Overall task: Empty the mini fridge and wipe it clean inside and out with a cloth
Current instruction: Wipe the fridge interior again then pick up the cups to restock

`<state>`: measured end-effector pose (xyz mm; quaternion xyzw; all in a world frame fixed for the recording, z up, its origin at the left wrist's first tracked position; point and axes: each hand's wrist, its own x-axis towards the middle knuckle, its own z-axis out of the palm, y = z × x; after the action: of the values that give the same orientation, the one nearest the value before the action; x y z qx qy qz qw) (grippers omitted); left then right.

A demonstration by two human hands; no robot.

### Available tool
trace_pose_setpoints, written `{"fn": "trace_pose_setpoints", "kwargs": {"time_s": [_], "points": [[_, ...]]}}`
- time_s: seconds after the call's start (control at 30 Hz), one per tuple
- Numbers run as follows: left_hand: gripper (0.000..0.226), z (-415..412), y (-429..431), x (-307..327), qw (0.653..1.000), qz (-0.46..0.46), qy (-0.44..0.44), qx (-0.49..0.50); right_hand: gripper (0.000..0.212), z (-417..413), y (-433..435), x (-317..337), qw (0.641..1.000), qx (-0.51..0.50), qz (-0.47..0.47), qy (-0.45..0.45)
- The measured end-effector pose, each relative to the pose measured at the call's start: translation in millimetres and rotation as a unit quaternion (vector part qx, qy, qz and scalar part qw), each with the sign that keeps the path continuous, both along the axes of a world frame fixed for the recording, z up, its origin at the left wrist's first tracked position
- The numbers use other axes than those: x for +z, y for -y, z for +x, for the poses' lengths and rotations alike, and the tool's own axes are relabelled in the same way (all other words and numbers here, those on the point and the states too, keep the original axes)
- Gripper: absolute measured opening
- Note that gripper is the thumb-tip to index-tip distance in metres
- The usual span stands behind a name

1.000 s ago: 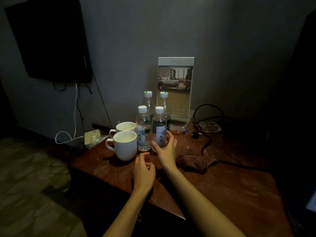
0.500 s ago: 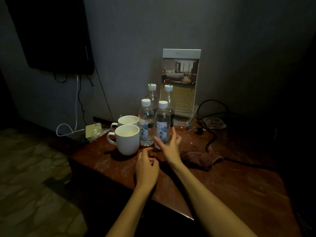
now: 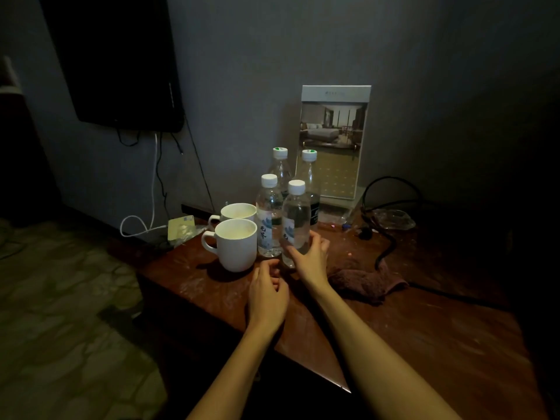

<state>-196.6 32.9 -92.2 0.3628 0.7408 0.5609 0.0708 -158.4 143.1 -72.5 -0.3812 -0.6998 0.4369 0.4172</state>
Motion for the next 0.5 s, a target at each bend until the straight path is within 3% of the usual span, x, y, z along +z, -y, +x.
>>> {"fn": "trace_pose_setpoints", "kwargs": {"time_s": [0.17,0.37,0.5], "points": [[0.036,-1.3,-0.4,-0.9,1.000,0.006,0.007,0.000,0.056,2.2,1.9,0.2,0.993,0.057,-0.055,-0.088],[0.038,0.4,2.0,2.7,0.999,0.025,0.030,-0.001,0.050,8.5,10.6,1.8,0.985,0.124,-0.068,-0.099],[0.031,-0.8,2.6,3.5,0.997,0.049,0.056,0.011,0.044,12.1,20.1,4.4,0.965,0.170,-0.125,-0.159]]}}
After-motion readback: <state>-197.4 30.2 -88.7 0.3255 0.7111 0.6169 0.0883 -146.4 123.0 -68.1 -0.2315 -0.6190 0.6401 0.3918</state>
